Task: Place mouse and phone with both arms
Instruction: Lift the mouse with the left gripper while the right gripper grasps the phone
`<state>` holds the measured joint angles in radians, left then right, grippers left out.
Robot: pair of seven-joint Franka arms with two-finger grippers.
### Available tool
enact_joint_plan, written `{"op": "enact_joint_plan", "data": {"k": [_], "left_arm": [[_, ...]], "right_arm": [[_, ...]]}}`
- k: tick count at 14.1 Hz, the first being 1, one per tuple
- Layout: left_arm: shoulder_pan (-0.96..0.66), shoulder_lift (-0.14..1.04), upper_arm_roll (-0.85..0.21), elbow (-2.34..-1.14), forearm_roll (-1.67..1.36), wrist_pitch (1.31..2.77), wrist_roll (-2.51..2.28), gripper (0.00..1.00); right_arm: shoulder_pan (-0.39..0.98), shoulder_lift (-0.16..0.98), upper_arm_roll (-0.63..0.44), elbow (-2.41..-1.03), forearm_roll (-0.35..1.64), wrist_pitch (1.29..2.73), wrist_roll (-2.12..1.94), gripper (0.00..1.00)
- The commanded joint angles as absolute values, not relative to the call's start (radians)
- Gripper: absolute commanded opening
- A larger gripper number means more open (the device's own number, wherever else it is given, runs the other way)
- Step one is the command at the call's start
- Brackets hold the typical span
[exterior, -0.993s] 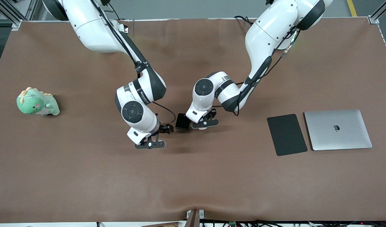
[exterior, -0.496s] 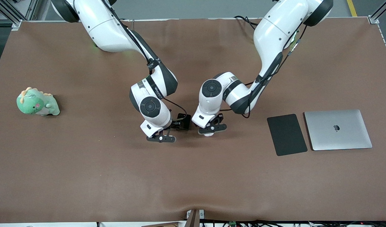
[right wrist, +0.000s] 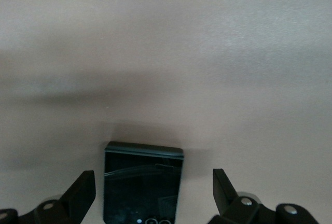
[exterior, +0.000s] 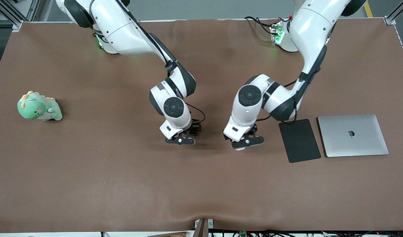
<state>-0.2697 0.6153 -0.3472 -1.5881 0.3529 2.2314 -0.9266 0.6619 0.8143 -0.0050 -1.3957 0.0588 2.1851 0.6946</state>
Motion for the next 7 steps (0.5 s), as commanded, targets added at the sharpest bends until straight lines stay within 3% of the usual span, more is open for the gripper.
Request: {"op": "enact_joint_plan", "data": {"k": [1,7], "left_arm": [[-0.212,0.552,-0.370,-1.640,0.364,2.174,-0.840,0.50],[-0.075,0.499,-0.391,-1.709,0.364,2.148,-0.718,0.51]], "right_arm": [[0.678,0.854,-0.012,-1.350,0.018,2.187,0.723,1.00],[0.681,0.885,-0.011,-1.353,0.029,2.229,0.726,1.00]]}}
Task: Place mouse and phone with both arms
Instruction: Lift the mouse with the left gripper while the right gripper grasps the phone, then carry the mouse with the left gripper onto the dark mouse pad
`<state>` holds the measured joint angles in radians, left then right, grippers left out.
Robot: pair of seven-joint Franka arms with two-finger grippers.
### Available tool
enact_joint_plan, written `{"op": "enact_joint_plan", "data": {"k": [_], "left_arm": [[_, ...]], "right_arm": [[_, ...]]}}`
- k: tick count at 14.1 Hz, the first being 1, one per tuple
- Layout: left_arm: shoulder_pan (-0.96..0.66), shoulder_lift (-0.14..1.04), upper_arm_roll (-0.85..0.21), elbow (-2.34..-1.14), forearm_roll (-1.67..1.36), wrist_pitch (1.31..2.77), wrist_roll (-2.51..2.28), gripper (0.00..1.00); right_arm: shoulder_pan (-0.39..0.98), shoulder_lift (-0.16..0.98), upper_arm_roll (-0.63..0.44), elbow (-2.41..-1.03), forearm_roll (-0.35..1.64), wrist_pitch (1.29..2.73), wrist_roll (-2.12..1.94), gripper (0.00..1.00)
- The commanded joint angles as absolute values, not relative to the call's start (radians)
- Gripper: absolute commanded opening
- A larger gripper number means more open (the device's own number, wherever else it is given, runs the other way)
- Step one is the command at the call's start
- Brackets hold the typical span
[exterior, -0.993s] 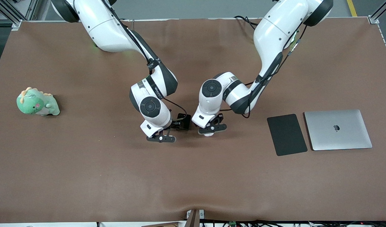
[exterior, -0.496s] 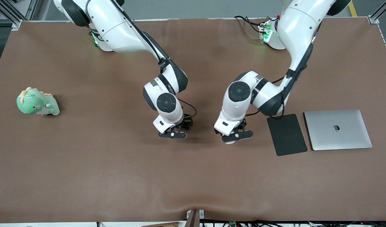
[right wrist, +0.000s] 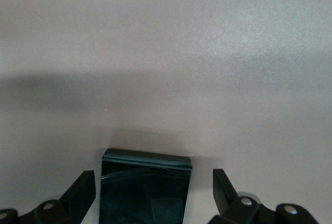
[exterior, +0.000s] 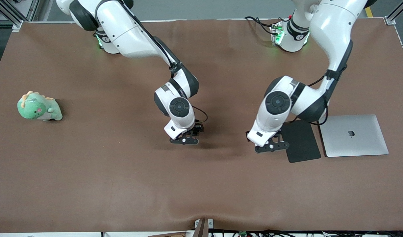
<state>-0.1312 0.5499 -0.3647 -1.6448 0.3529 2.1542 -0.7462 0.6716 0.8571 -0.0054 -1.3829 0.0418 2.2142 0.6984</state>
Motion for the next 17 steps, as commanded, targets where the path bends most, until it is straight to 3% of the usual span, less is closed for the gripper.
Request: {"op": "enact_joint_plan", "data": {"k": [1,5,12,17], "left_arm": [[-0.039,0.497,-0.405,-1.723,0.364,2.148,-0.697,0.51],[0.142,0.497,-0.494,-1.766,0.365,2.155,-0.618,0.51],[0.244,0.500,-0.497,-1.824,0.371,2.181,-0.594,0.51],[0.316,0.514,-0.495,-1.902,0.377,2.322,-0.517,0.52]], "right_arm": [[0.681,0.885,-0.011,-1.353,0.032,2.235,0.726,1.00],[0.695,0.885,-0.011,-1.353,0.032,2.235,0.788,1.00],[0.696,0.888,-0.012,-1.361,0.018,2.260,0.785,1.00],[0.690,0.888,-0.012,-1.362,-0.018,2.260,0.785,1.00]]}}
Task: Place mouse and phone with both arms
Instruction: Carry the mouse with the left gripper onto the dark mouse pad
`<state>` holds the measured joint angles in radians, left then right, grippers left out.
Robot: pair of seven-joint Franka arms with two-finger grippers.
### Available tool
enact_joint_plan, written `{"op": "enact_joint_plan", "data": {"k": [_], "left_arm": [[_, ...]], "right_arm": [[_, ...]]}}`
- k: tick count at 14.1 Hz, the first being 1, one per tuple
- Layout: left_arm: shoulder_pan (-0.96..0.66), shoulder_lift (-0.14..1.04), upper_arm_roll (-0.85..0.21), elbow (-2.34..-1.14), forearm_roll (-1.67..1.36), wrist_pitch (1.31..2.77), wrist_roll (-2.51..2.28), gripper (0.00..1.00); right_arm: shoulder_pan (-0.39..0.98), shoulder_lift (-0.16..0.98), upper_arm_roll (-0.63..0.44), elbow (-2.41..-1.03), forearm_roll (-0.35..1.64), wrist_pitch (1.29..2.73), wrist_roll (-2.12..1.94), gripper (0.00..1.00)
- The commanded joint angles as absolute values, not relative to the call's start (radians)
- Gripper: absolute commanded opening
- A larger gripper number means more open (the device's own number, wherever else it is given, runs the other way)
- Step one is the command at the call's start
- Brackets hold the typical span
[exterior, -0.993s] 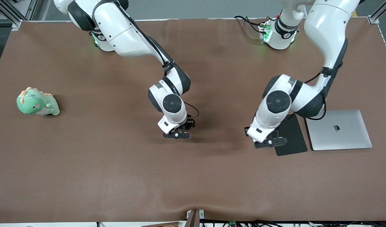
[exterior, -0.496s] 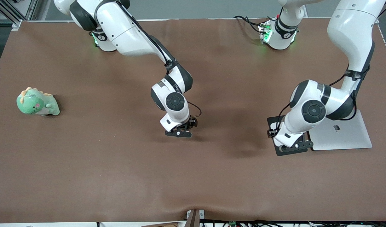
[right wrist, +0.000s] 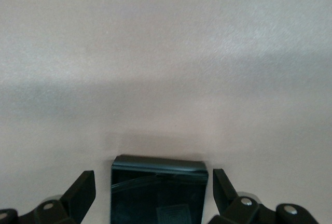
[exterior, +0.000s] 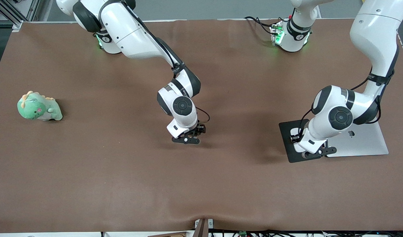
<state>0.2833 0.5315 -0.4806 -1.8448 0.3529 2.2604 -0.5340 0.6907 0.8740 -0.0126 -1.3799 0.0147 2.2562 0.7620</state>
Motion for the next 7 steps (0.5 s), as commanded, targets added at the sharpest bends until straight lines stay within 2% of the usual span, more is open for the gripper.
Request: {"op": "enact_joint_plan", "data": {"k": [1,7], "left_arm": [[0.328,0.517,-0.494,-1.917,0.377,2.350,-0.515,0.52],[0.348,0.549,-0.489,-1.936,0.379,2.413,-0.515,0.53]], "right_arm": [[0.692,0.888,-0.012,-1.362,-0.018,2.261,0.787,1.00],[0.696,0.904,-0.011,-1.362,-0.006,2.266,0.792,1.00]]}}
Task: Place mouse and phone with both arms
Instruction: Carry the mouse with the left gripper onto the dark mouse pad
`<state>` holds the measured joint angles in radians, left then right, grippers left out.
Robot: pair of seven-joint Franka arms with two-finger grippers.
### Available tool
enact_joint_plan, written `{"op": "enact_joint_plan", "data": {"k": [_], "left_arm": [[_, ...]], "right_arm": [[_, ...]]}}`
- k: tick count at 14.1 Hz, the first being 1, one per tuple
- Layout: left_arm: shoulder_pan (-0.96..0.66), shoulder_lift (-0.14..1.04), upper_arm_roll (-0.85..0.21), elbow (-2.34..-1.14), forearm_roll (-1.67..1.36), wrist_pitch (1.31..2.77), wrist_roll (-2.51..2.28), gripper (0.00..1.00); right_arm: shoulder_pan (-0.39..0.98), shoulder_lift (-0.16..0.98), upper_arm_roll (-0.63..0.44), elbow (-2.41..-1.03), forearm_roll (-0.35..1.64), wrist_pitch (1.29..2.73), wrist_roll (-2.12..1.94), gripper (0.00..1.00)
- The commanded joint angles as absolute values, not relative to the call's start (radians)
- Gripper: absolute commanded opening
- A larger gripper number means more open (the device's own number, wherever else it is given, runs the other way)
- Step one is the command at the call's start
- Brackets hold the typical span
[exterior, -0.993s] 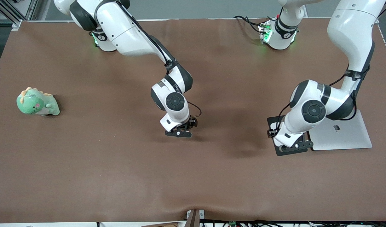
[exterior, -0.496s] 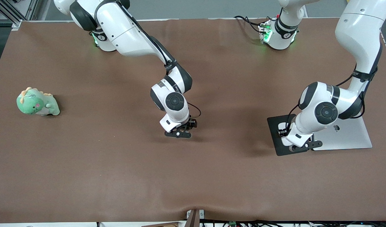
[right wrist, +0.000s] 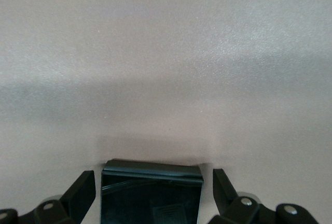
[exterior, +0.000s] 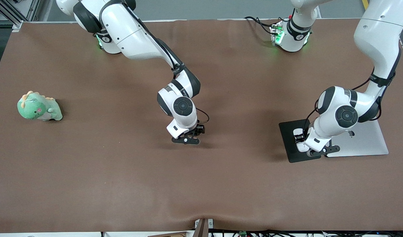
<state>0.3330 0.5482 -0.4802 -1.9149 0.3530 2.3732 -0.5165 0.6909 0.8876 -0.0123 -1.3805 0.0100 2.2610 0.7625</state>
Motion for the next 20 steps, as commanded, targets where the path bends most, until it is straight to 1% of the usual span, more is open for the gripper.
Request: {"op": "enact_joint_plan", "data": {"k": [1,2,3,4,5,6,9,10,12,14,17,20], "left_arm": [[0.351,0.552,-0.488,-1.939,0.379,2.430,-0.515,0.53],[0.354,0.561,-0.488,-1.940,0.382,2.440,-0.515,0.53],[0.354,0.564,-0.486,-1.939,0.396,2.445,-0.515,0.53],[0.357,0.569,-0.483,-1.939,0.414,2.447,-0.515,0.53],[0.376,0.572,-0.483,-1.939,0.426,2.456,-0.515,0.53],[0.382,0.580,-0.483,-1.939,0.428,2.463,-0.515,0.53],[0.383,0.595,-0.483,-1.939,0.430,2.474,-0.517,0.53],[0.383,0.600,-0.483,-1.939,0.430,2.482,-0.518,0.53],[0.385,0.612,-0.483,-1.940,0.430,2.491,-0.517,0.53],[0.385,0.617,-0.482,-1.940,0.430,2.500,-0.517,0.54],[0.385,0.623,-0.480,-1.940,0.430,2.503,-0.518,0.54],[0.385,0.630,-0.479,-1.940,0.446,2.505,-0.518,0.55]], "right_arm": [[0.696,0.904,-0.011,-1.361,-0.005,2.266,0.793,1.00],[0.696,0.904,-0.011,-1.361,-0.003,2.266,0.798,0.88],[0.693,0.904,-0.011,-1.361,0.000,2.264,0.801,0.51],[0.692,0.904,-0.011,-1.359,0.006,2.264,0.813,0.20],[0.684,0.904,-0.009,-1.358,0.018,2.264,0.830,0.04],[0.681,0.900,-0.009,-1.358,0.031,2.263,0.839,0.00],[0.658,0.876,-0.008,-1.365,0.034,2.252,0.831,0.00],[0.635,0.847,0.000,-1.376,0.037,2.231,0.831,0.00],[0.615,0.777,0.002,-1.379,0.043,2.142,0.827,0.00],[0.572,0.720,0.002,-1.381,0.043,2.074,0.754,0.00],[0.499,0.617,0.005,-1.402,0.052,1.919,0.694,0.00],[0.442,0.517,0.003,-1.504,0.054,1.898,0.576,0.00]]}}
